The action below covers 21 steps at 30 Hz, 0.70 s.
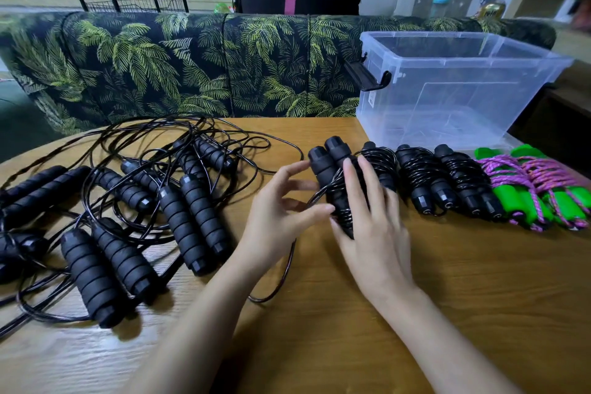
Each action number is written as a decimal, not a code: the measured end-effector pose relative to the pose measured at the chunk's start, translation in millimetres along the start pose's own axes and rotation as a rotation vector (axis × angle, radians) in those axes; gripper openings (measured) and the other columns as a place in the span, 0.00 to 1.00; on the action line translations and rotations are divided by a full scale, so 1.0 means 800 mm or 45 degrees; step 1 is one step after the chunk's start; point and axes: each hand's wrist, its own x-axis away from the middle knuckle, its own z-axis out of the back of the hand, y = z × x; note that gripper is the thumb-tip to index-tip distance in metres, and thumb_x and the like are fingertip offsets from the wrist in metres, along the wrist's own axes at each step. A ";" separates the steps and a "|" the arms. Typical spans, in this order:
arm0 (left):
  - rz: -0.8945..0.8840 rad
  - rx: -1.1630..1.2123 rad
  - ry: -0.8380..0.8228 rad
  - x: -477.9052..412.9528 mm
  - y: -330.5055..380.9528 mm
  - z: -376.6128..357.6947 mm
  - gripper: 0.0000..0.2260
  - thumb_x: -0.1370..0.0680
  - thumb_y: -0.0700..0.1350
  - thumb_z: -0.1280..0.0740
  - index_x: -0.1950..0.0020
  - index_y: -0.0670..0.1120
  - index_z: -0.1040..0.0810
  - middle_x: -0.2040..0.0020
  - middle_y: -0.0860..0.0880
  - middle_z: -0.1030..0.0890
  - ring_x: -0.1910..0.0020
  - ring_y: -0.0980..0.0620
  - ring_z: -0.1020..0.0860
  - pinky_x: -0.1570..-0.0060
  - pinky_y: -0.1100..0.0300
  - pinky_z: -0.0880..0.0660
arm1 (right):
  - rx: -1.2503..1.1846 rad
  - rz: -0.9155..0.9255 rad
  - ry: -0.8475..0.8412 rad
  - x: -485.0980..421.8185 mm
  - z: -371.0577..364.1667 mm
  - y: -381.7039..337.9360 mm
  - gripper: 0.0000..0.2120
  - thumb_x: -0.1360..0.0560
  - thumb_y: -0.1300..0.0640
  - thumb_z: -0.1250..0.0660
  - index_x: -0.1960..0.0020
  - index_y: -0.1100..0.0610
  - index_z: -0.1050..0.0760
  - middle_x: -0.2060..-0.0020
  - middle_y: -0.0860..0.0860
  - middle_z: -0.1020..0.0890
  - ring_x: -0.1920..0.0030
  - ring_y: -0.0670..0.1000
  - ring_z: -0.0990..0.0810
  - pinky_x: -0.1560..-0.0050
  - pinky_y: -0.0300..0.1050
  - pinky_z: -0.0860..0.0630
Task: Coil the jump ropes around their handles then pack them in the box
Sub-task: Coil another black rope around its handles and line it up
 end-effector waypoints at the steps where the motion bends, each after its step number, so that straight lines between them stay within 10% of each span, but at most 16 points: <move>1: -0.095 -0.171 0.024 0.000 -0.003 0.000 0.30 0.36 0.55 0.21 0.37 0.58 0.28 0.46 0.56 0.19 0.57 0.57 0.18 0.50 0.55 0.21 | 0.016 -0.027 -0.008 -0.001 0.000 0.002 0.45 0.31 0.53 0.24 0.21 0.52 0.44 0.22 0.51 0.39 0.37 0.61 0.27 0.64 0.51 0.19; 10: -0.671 -0.982 0.252 -0.003 -0.021 0.006 0.11 0.22 0.52 0.34 0.43 0.51 0.17 0.49 0.56 0.16 0.51 0.58 0.21 0.44 0.48 0.28 | -0.020 -0.142 -0.046 -0.005 -0.006 0.020 0.43 0.26 0.50 0.29 0.20 0.48 0.52 0.21 0.47 0.45 0.31 0.63 0.31 0.61 0.55 0.17; 17: -0.290 -0.446 0.112 -0.005 -0.011 0.006 0.15 0.21 0.46 0.32 0.35 0.47 0.21 0.46 0.54 0.16 0.47 0.63 0.19 0.42 0.58 0.22 | -0.582 -0.153 0.005 -0.004 -0.003 0.013 0.44 0.28 0.54 0.25 0.20 0.49 0.48 0.22 0.47 0.40 0.24 0.46 0.40 0.31 0.30 0.42; 21: 0.073 0.034 -0.110 -0.006 0.002 0.010 0.22 0.19 0.39 0.37 0.25 0.43 0.33 0.38 0.48 0.19 0.40 0.63 0.23 0.43 0.72 0.27 | -1.103 -0.178 -0.117 -0.004 0.004 0.001 0.42 0.28 0.57 0.25 0.23 0.44 0.45 0.24 0.42 0.36 0.25 0.40 0.40 0.27 0.33 0.42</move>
